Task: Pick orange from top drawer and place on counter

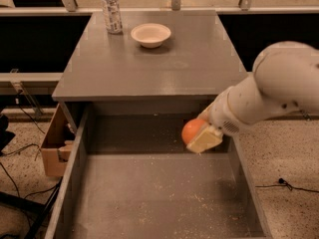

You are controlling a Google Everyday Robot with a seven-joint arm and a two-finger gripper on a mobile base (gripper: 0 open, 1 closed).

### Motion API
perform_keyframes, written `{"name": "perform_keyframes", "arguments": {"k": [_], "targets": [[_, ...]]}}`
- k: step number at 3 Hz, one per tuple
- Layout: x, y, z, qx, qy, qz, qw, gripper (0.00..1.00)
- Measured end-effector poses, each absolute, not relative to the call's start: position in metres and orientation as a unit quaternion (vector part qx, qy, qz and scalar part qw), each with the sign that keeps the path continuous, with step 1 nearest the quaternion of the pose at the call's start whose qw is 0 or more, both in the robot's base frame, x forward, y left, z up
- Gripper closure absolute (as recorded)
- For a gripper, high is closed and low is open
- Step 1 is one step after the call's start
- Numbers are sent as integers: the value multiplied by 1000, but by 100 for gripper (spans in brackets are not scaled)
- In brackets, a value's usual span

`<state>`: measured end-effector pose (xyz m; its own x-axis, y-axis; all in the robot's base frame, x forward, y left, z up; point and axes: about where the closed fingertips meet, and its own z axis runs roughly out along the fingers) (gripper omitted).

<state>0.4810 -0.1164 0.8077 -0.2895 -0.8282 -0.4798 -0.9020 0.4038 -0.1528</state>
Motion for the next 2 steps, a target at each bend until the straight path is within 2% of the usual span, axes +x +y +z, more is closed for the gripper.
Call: {"name": "perform_keyframes", "arguments": {"k": [2], "targets": [[589,-98,877,-489,810,120,300,100]]}}
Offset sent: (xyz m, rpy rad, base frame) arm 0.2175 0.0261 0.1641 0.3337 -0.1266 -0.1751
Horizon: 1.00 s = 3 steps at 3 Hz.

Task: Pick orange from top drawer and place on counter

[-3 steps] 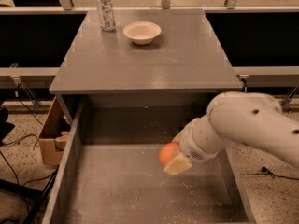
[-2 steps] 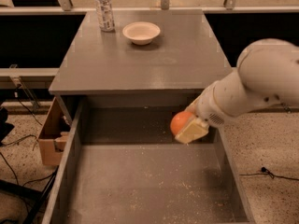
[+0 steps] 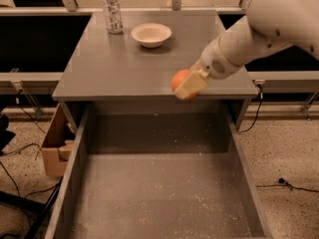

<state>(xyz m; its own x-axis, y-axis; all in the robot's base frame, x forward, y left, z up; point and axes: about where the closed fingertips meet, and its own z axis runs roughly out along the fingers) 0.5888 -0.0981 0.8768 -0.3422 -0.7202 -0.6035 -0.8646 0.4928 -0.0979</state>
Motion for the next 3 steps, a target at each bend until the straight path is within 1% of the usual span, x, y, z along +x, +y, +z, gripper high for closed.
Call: {"name": "perform_keyframes", "arguments": {"k": [1,2,3], "targets": [[641,-78,913,-469,807,143,330,100],[695,-33,958,-456,783,176,383,100],[701,6,972,-469,764,186,403,100]]}}
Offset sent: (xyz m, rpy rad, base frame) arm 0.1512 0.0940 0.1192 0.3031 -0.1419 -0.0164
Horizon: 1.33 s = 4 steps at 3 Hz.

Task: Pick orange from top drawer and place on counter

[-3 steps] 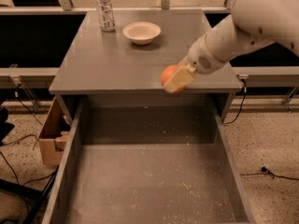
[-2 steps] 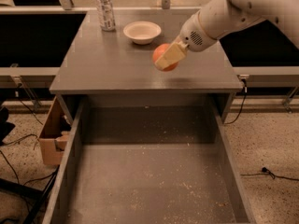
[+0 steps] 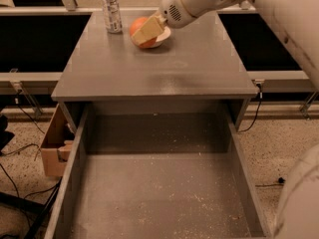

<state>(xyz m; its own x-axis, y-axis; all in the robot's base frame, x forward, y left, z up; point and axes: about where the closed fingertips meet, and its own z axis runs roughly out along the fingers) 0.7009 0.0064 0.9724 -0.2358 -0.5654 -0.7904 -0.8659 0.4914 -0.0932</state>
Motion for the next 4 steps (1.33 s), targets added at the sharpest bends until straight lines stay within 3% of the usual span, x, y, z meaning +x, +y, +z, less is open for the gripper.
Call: {"name": "perform_keyframes", "arguments": {"k": [3,4], "targets": [[701,107,857,-512,765,230,315,99],[700,107,857,-512,765,231,315,78]]}}
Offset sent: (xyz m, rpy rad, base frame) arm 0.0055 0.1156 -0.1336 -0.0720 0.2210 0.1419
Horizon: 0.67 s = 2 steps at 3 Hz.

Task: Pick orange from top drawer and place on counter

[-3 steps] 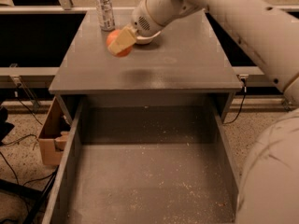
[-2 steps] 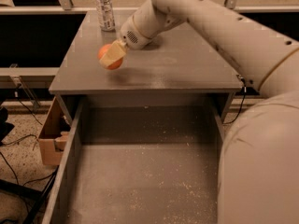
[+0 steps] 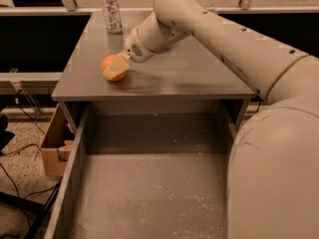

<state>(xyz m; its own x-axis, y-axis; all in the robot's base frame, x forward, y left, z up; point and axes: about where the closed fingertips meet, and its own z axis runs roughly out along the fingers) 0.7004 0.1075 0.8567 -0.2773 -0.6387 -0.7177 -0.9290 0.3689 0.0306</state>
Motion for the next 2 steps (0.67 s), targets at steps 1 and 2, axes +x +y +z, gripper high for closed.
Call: {"name": "perform_keyframes", "arguments": {"k": [1,2], "targets": [[700,108,857,-512,765,231,315,55],[700,108,857,-512,765,231,315,32]]}}
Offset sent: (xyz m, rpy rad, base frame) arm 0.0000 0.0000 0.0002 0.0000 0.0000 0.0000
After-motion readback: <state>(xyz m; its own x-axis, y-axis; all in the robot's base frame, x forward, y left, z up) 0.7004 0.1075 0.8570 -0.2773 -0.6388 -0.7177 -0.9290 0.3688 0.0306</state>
